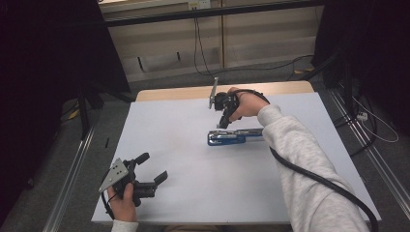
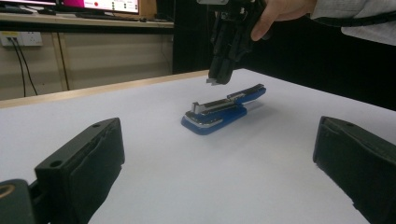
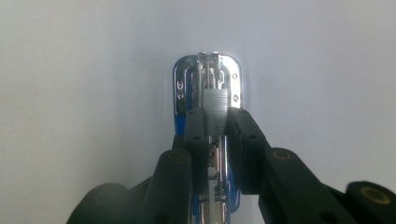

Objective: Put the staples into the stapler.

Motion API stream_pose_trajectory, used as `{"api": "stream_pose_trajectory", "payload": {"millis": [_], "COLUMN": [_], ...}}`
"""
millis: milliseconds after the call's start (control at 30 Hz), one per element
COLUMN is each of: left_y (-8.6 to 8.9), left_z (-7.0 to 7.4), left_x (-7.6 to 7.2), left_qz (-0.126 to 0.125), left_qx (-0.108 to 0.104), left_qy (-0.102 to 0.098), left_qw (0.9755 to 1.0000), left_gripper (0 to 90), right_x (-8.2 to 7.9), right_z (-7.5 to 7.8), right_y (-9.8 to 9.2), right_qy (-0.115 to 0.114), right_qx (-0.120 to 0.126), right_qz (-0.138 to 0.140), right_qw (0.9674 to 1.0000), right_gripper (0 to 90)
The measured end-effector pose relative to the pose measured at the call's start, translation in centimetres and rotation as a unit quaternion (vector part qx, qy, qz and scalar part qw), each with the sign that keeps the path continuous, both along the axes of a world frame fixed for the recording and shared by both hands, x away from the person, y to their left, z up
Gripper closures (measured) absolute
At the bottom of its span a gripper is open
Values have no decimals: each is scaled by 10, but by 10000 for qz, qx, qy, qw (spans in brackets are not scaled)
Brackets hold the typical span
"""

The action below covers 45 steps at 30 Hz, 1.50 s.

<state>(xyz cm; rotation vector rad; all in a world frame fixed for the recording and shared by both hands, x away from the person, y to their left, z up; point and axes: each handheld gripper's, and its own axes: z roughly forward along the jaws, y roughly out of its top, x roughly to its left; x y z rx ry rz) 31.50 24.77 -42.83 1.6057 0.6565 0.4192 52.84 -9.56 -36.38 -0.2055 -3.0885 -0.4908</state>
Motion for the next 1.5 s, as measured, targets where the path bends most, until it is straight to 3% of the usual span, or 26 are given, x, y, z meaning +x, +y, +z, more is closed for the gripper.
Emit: {"api": "stream_pose_trajectory", "payload": {"millis": [300,367,400,433,567,600,700,967,1500], "left_y": [-1,0,-1,1,-1,1,-1,0,-1], "left_z": [0,0,0,0,0,0,0,0,0], "left_x": [-1,0,-1,0,-1,1,-1,-1,-1], "left_qz": [-29,-16,1,15,-6,40,-13,-5,-33], "left_qx": [-24,29,-24,62,-25,74,-21,73,60], "left_qy": [66,-31,25,-57,19,-79,40,-45,8], "left_qw": [10000,10000,10000,10000,10000,9999,10000,10000,10000], "left_gripper": [20,21,21,21,21,21,21,21,21], "right_x": [1,2,1,1,2,2,2,3,3], "right_z": [5,5,4,4,4,5,5,4,0], "right_y": [-3,-3,-2,-2,0,0,2,5,9], "right_qy": [-59,-64,-52,-52,-52,-70,-70,-57,-30], "right_qx": [62,80,83,92,131,103,143,172,250], "right_qz": [-105,-90,-108,-104,-90,-121,-97,-96,-83], "right_qw": [9999,9999,9999,9999,9999,9998,9998,9998,9996], "right_gripper": [785,785,785,785,785,785,785,785,785]}}
